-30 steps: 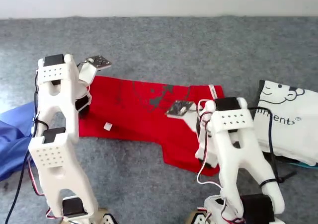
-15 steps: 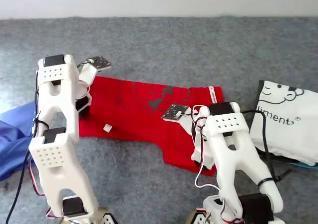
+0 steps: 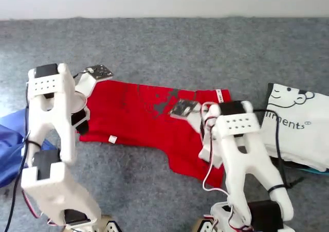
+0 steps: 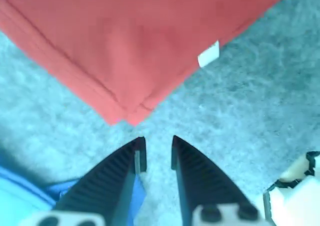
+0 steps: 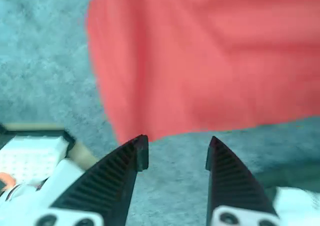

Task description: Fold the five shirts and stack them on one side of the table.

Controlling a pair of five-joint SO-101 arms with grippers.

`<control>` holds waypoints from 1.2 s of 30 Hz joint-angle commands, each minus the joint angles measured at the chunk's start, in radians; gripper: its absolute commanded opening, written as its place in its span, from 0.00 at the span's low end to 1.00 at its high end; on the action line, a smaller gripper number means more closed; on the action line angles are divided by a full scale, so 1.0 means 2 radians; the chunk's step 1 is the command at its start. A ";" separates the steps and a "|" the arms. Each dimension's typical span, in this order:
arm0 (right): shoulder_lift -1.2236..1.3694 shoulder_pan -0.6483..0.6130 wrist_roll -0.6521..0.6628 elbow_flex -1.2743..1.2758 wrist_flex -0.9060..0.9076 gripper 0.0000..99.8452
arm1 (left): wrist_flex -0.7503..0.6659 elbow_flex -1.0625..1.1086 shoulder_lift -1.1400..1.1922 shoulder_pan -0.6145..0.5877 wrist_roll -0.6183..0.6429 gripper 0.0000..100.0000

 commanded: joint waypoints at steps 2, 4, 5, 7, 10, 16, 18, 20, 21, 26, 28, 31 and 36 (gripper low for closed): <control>-0.016 0.039 -0.005 -0.064 -0.001 0.20 | -0.011 0.000 -0.056 -0.012 0.008 0.09; -0.016 0.046 -0.006 -0.071 -0.020 0.20 | -0.034 0.002 -0.059 -0.013 0.050 0.09; -0.016 0.049 -0.006 -0.071 -0.026 0.20 | -0.037 0.003 -0.058 -0.012 0.060 0.09; -0.016 0.049 -0.006 -0.071 -0.029 0.20 | -0.037 0.010 -0.050 -0.002 0.060 0.09; -0.016 0.049 -0.010 -0.071 -0.027 0.20 | -0.052 0.016 -0.026 0.006 0.061 0.09; -0.016 0.049 -0.061 -0.071 -0.027 0.20 | -0.110 0.014 0.044 0.006 0.061 0.14; -0.016 0.049 -0.076 -0.071 -0.027 0.20 | -0.114 0.013 0.058 0.011 0.061 0.14; -0.016 0.049 -0.093 -0.071 -0.027 0.20 | -0.114 0.002 0.071 0.015 0.061 0.14; -0.016 0.049 -0.099 -0.071 -0.027 0.20 | -0.114 -0.003 0.076 0.016 0.062 0.14; -0.016 0.049 -0.110 -0.071 -0.027 0.20 | -0.114 -0.035 0.107 0.019 0.062 0.14; -0.016 0.049 -0.110 -0.071 -0.030 0.20 | -0.114 -0.049 0.124 0.019 0.062 0.14; -0.016 0.049 -0.110 -0.071 -0.031 0.20 | -0.112 -0.072 0.147 0.019 0.063 0.11; -0.016 0.049 -0.108 -0.071 -0.032 0.20 | -0.110 -0.084 0.173 0.027 0.063 0.03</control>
